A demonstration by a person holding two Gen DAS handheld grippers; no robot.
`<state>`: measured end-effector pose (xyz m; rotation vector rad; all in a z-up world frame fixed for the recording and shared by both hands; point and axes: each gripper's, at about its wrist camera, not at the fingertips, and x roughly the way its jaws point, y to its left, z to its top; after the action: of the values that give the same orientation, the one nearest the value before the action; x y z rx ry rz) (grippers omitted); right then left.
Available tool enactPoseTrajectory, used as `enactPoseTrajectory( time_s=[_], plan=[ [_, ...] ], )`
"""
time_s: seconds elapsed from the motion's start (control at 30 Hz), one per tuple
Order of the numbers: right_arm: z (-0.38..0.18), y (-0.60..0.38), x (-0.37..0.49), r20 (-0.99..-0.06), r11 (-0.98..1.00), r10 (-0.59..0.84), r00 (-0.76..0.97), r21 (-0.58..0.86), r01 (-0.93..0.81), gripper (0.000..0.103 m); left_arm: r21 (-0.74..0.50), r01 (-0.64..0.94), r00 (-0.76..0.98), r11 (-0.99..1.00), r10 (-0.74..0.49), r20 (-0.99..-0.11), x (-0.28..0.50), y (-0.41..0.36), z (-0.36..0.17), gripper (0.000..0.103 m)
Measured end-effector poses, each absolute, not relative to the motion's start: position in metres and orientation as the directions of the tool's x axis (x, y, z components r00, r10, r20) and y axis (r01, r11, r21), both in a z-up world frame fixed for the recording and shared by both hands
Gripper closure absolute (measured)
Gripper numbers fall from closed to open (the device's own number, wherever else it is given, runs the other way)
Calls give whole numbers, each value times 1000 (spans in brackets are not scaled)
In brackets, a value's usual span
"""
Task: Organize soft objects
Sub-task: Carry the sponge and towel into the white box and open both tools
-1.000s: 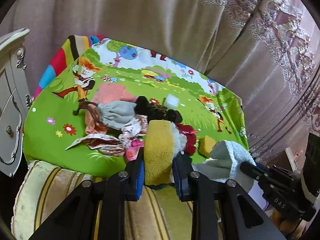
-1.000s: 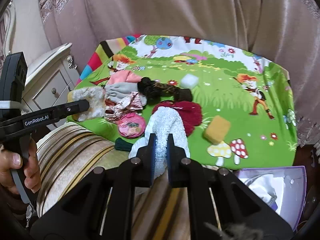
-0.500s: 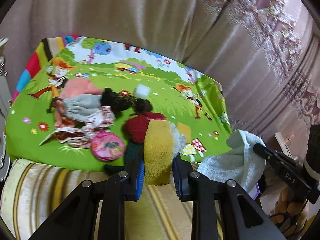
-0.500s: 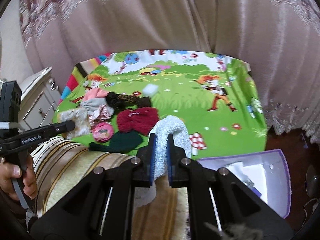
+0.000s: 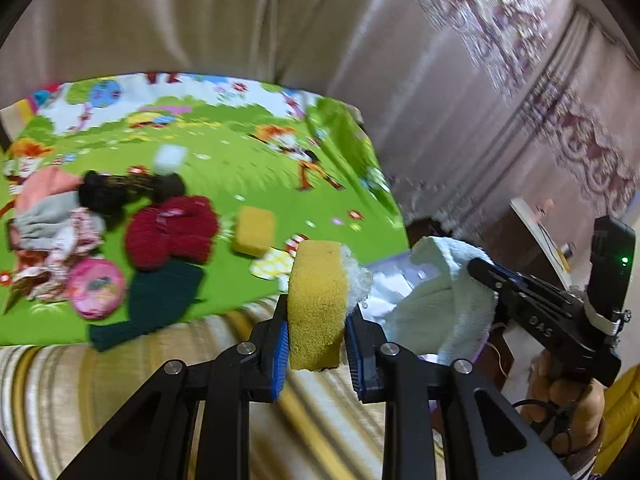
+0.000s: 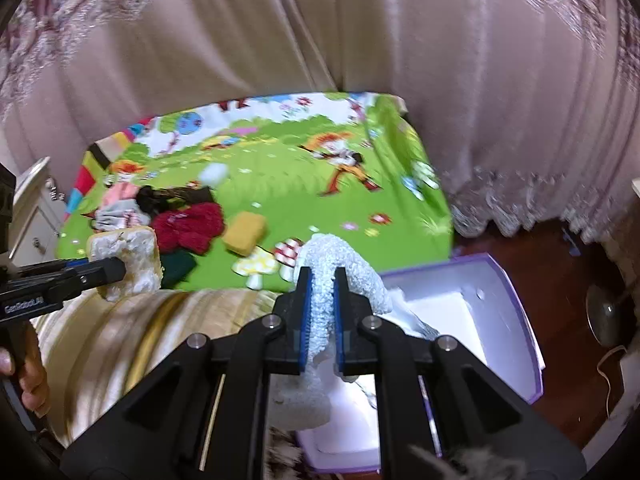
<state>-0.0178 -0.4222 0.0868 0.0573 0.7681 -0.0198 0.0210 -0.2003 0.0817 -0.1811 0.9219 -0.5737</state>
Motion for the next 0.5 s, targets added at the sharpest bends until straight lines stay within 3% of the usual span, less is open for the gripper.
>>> enactPoseTrajectory(
  time_s=[0.5],
  plan=[
    [40,-478,-33,-757,981,-45,652,90,172,90,-367,522,299,770,-568,-767,9,-306,53,75]
  ],
)
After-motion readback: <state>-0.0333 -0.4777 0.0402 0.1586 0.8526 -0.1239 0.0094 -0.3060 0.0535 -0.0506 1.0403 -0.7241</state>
